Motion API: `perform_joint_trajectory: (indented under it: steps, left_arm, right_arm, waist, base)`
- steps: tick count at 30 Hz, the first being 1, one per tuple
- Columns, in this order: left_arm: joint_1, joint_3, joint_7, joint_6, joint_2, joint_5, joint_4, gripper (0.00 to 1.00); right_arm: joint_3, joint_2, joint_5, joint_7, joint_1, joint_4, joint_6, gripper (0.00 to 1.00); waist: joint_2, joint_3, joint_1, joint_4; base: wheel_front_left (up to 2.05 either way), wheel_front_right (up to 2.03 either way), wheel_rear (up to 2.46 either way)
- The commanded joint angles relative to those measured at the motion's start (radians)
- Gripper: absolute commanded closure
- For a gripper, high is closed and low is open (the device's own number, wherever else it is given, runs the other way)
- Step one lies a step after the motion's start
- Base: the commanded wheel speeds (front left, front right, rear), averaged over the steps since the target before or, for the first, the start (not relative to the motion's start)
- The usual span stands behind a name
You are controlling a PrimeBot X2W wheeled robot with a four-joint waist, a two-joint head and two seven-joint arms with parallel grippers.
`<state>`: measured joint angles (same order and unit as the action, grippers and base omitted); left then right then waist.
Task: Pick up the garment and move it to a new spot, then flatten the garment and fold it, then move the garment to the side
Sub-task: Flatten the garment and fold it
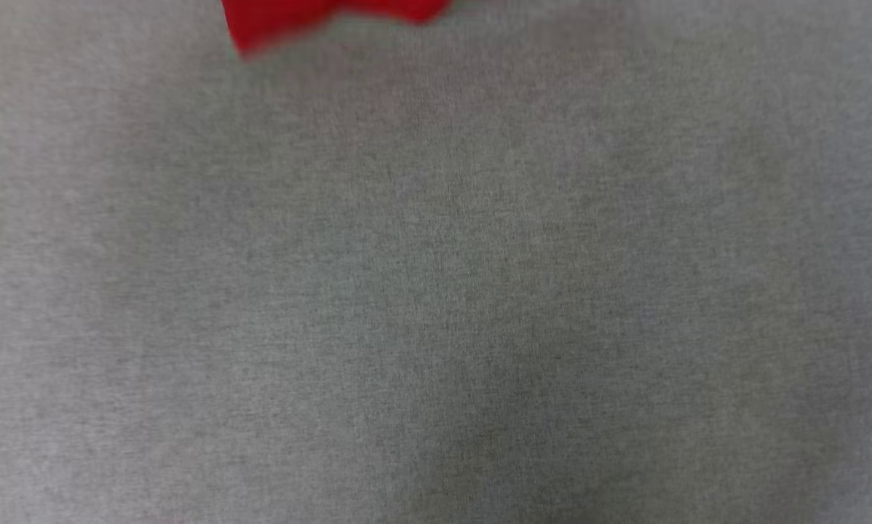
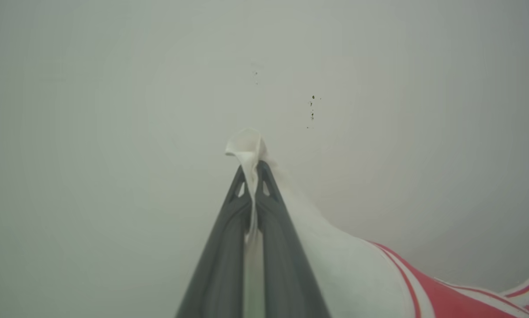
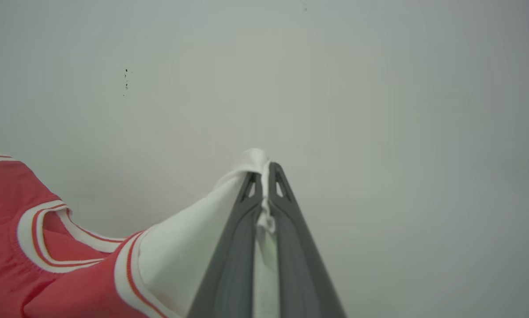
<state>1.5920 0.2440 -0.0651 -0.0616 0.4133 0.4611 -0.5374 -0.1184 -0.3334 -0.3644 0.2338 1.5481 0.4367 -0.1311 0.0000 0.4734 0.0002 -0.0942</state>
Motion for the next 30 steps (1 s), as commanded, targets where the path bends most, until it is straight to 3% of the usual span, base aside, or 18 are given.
perform_joint_trajectory:
  steps: [1, 9, 15, 22, 30]
  left_arm:
    - [0.028, 0.001, 0.006, 0.004, 0.005, -0.011, -0.001, 1.0]
    - [0.133, 0.003, -0.003, 0.015, 0.012, -0.006, -0.021, 1.0]
    - [0.12, 0.007, -0.013, 0.035, -0.001, 0.02, -0.072, 1.0]
    - [0.048, 0.012, 0.021, 0.075, -0.035, 0.061, -0.169, 1.0]
    - [-0.146, 0.014, 0.09, 0.122, -0.061, 0.107, -0.268, 1.0]
  right_arm:
    - [-0.004, -0.011, -0.001, -0.01, 0.038, 0.012, 0.001, 1.0]
    - [-0.06, -0.038, -0.046, -0.07, 0.2, 0.096, 0.001, 1.0]
    - [-0.111, -0.037, -0.083, -0.112, 0.217, 0.179, 0.001, 1.0]
    - [-0.175, -0.03, -0.142, -0.164, 0.154, 0.286, 0.001, 1.0]
    - [-0.26, -0.016, -0.233, -0.197, -0.054, 0.367, 0.001, 1.0]
  waist:
    - [0.0, 0.056, -0.0002, -0.009]
    - [0.0, 0.165, -0.0002, 0.004]
    - [0.0, 0.218, -0.0002, 0.009]
    - [0.0, 0.218, -0.0002, 0.019]
    - [0.0, 0.109, -0.0002, 0.021]
  base:
    - [0.0, 0.0, 0.0]
    - [0.0, 0.0, 0.0]
    - [0.0, 0.0, 0.0]
    - [0.0, 0.0, 0.0]
    - [0.0, 0.0, 0.0]
